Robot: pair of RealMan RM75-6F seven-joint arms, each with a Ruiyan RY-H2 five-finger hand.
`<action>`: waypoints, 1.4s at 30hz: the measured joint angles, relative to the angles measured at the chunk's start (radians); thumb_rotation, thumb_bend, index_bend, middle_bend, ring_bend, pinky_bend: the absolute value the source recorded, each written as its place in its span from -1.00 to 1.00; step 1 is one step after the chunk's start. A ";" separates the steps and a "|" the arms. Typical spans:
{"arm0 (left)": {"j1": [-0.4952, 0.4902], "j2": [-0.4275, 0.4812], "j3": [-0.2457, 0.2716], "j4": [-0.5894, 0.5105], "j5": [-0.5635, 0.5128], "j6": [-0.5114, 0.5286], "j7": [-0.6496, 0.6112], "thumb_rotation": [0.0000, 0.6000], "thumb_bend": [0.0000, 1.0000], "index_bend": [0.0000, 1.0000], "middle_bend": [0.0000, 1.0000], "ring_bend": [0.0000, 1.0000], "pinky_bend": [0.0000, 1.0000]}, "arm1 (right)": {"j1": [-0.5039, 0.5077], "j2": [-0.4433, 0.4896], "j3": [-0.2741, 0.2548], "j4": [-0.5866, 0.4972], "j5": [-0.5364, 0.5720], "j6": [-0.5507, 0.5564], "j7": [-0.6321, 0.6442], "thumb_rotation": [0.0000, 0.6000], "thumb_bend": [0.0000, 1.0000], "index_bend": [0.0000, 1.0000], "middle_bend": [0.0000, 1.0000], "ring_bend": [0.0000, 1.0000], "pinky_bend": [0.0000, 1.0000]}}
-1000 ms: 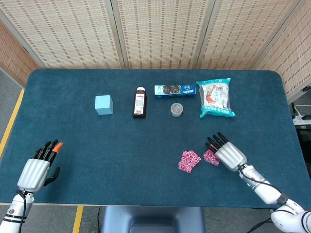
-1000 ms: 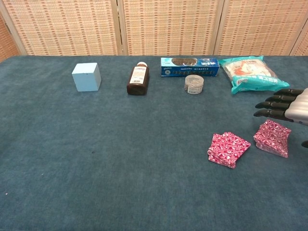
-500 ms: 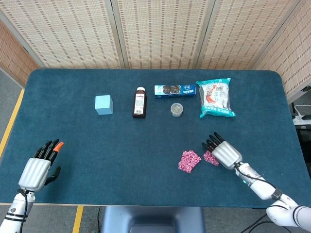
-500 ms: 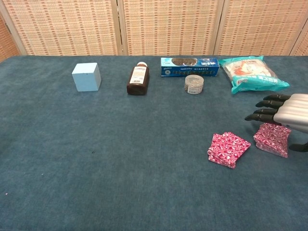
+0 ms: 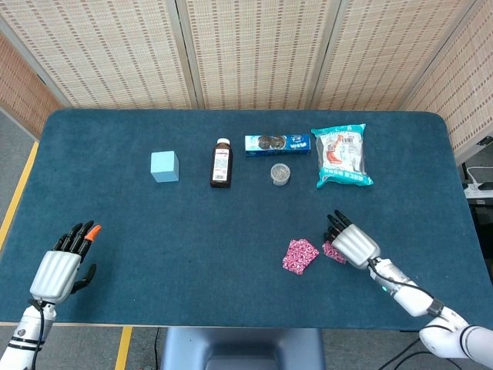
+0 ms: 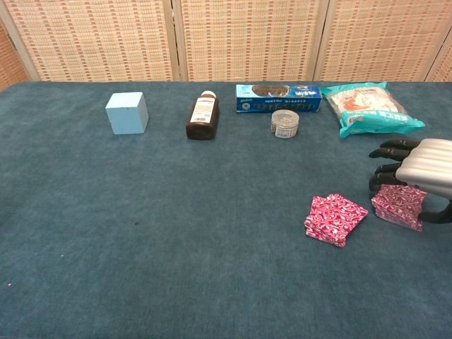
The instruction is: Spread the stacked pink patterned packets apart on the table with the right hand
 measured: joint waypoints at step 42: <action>0.007 0.009 0.005 -0.009 0.017 0.022 -0.010 1.00 -0.13 -1.00 -1.00 -1.00 -0.57 | -0.065 0.123 -0.108 -0.340 -0.174 0.121 -0.158 1.00 -0.61 0.15 -0.13 -0.59 -1.00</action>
